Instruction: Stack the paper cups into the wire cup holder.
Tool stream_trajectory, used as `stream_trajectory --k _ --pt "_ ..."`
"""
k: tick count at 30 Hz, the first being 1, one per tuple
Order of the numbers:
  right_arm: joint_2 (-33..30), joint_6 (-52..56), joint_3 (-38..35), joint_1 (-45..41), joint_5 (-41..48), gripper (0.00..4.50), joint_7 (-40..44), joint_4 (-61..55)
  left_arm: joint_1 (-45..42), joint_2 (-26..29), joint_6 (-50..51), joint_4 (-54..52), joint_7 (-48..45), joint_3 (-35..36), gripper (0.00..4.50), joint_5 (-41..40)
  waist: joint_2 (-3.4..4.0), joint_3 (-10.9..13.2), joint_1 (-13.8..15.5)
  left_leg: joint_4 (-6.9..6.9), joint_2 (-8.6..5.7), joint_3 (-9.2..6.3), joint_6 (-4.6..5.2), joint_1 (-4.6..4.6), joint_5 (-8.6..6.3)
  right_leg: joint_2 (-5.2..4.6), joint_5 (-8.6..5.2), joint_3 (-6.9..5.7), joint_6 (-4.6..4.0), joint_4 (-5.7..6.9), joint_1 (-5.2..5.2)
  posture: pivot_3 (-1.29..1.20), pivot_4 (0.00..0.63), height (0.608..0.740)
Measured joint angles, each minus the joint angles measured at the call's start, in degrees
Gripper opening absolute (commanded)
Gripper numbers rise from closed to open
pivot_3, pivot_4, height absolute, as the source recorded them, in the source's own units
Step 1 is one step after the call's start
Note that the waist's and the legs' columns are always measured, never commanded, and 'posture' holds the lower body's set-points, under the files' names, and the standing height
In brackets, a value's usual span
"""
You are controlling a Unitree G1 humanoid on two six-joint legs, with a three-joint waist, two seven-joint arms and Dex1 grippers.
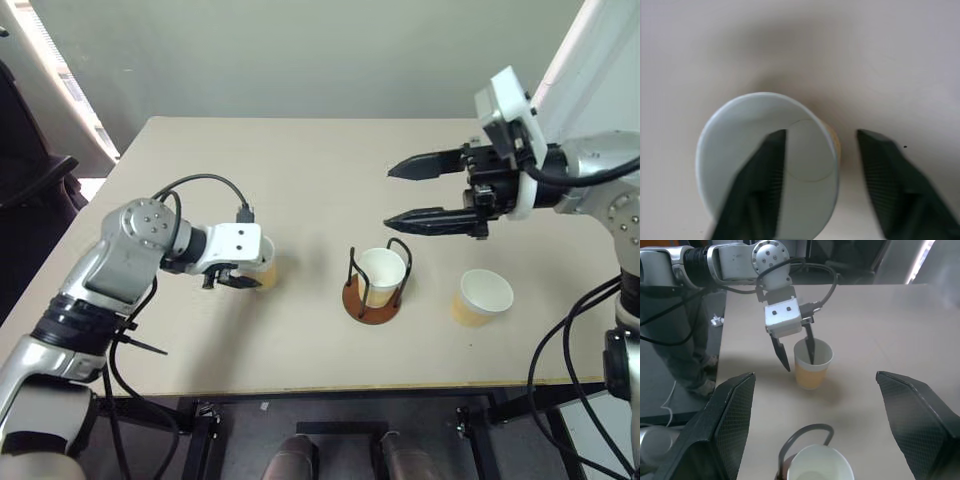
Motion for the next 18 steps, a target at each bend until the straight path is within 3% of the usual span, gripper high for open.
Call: stream_trajectory --k 3,4,18 --pt "-0.3 -1.4 -0.5 1.2 0.0 4.01 0.0 0.1 -0.2 -0.2 -0.6 0.8 -1.3 0.0 0.21 -0.6 0.0 0.0 0.0 0.0 0.0 0.0 0.0 -0.01 0.0 0.0 0.06 -0.01 0.1 0.0 0.0 0.0 0.15 0.74" --pt "-0.3 -2.3 -0.6 1.8 -0.1 4.01 0.0 0.1 -0.4 -0.3 -0.8 0.9 -1.7 0.2 0.03 -1.0 0.0 0.0 0.0 0.01 0.0 -0.01 0.0 -0.01 0.0 0.0 0.06 -0.02 0.1 0.0 0.0 0.0 0.15 0.74" --pt "-3.6 -11.3 -3.1 6.8 -0.7 4.01 4.3 2.4 -8.2 -1.8 1.7 0.8 -7.6 2.0 0.03 -7.4 -0.01 0.0 0.2 0.1 -0.01 -0.02 0.04 -0.12 -0.02 -0.03 0.26 -0.03 0.44 -0.06 0.01 0.0 0.15 0.74"
